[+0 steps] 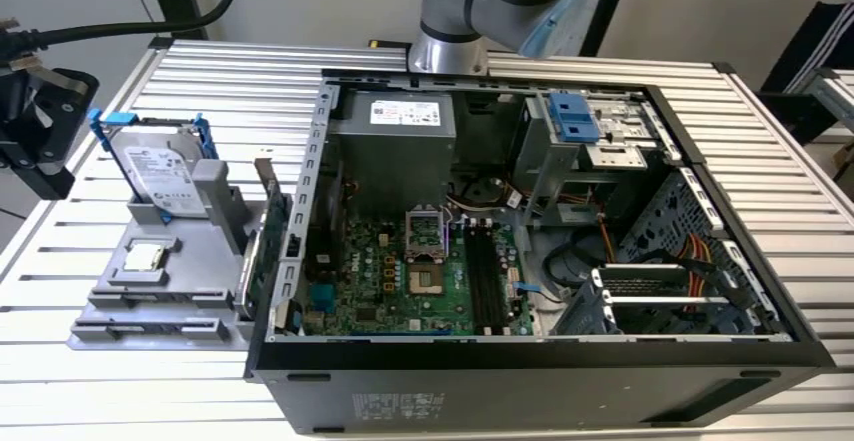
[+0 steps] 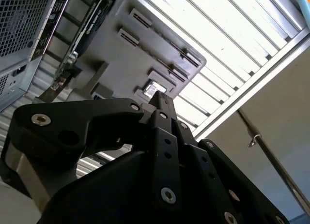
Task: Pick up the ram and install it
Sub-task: 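Pick up the ram and move it above insertion slot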
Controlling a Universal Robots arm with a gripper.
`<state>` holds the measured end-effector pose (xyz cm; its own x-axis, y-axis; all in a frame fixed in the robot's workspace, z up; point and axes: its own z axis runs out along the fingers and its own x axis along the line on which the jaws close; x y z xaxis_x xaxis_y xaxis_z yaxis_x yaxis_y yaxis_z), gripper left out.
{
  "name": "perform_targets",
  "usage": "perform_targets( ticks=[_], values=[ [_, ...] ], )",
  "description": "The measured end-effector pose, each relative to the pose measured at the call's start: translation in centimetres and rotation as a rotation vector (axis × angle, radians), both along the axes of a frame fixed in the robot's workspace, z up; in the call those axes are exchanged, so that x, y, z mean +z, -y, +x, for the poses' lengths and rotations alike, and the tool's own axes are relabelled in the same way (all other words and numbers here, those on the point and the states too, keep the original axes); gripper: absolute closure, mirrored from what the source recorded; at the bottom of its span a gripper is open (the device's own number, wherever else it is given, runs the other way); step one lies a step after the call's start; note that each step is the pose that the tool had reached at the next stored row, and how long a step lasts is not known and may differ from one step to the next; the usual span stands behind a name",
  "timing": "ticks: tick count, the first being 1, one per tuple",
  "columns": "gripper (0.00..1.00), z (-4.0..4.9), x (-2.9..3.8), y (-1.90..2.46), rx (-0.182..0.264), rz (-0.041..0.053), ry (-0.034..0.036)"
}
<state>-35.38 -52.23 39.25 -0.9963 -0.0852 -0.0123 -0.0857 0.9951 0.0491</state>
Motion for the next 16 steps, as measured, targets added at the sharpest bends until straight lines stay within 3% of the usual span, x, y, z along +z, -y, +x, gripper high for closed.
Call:
perform_targets(
  ticks=[6,16],
  values=[
    [1.00,-0.02,0.01,0.00,0.025,-0.0001,-0.0001],
    [1.00,-0.02,-0.01,0.00,0.197,0.0001,0.0001]
  ],
)
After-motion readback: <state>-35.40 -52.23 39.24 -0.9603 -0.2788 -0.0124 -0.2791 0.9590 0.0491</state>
